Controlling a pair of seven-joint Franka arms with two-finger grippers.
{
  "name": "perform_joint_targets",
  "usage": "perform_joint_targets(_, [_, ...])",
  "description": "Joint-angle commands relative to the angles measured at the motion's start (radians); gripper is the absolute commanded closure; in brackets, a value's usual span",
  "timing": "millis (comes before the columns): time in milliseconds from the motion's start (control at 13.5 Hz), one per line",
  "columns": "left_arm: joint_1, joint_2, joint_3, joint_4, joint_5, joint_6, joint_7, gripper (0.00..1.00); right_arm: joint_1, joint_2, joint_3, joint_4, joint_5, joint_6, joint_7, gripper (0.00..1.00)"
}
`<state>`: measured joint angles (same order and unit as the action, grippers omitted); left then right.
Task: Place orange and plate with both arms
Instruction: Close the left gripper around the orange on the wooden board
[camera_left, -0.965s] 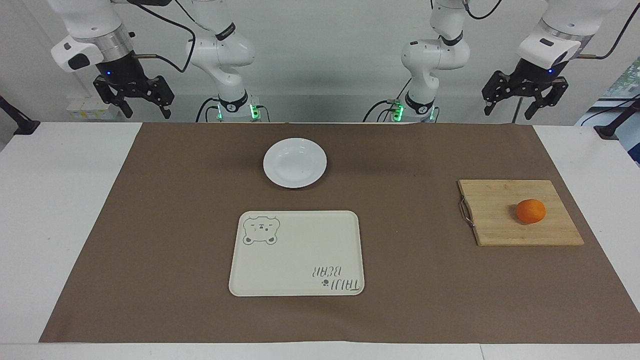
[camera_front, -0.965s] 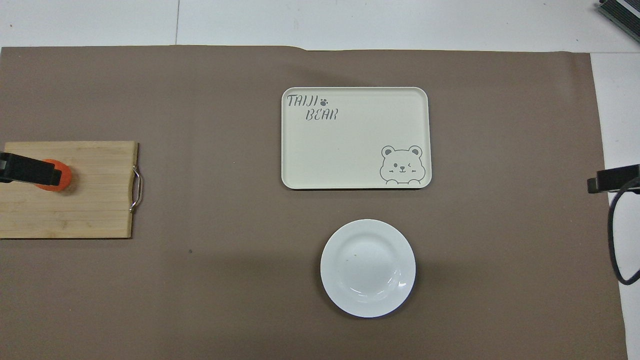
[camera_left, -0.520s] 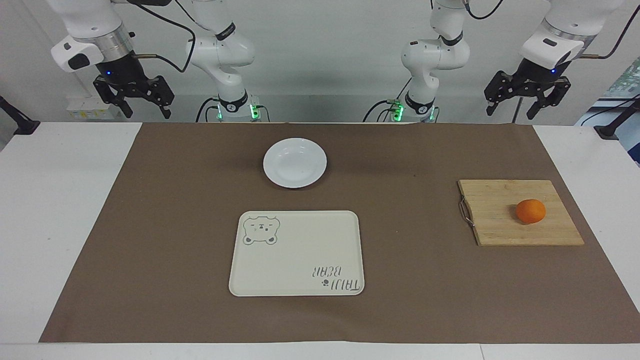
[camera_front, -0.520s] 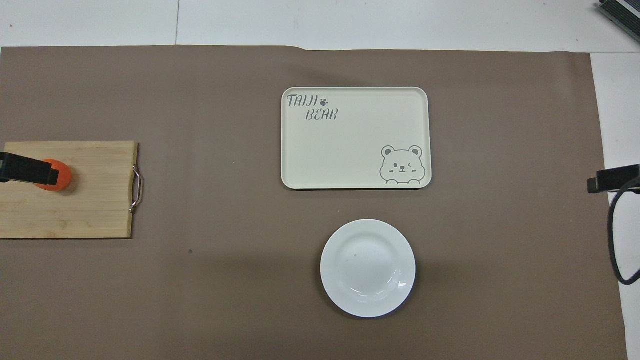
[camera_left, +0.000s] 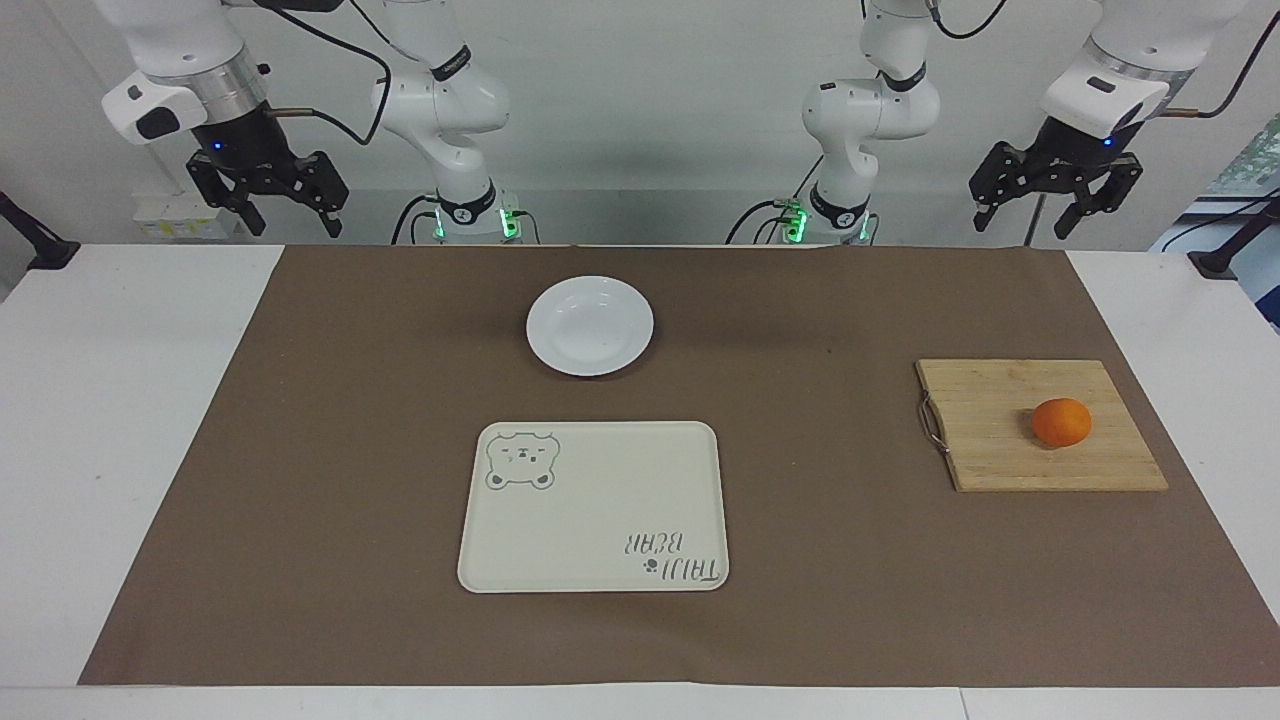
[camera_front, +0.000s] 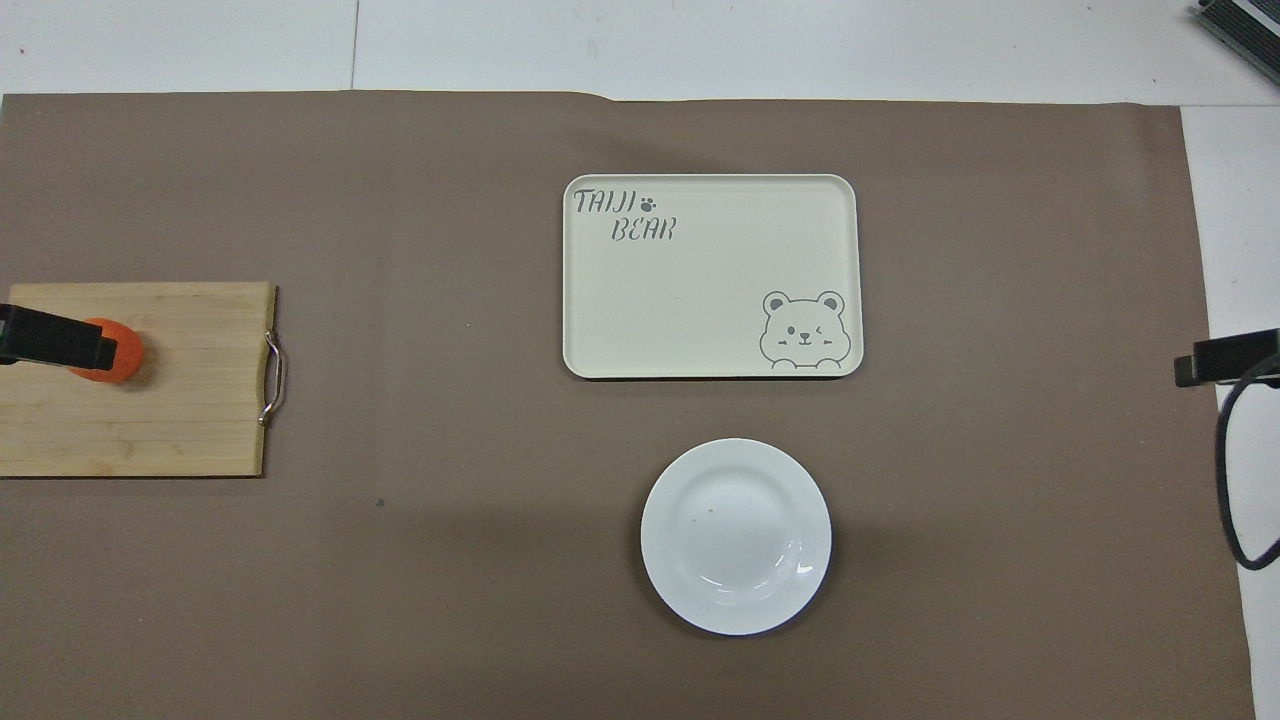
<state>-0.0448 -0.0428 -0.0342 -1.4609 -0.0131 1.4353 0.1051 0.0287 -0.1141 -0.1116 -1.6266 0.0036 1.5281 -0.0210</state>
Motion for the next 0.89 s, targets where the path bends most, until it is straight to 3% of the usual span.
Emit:
perform_joint_targets(0, [0.006, -0.02, -0.004, -0.021, 0.019, 0.014, -0.005, 0.0, -0.003, -0.01, 0.003, 0.001, -0.014, -0.014, -0.017, 0.0])
perform_joint_targets(817, [0.023, -0.019, -0.004, -0.024, 0.018, 0.06, 0.016, 0.0, -0.003, -0.01, 0.004, 0.001, -0.014, -0.014, -0.017, 0.0])
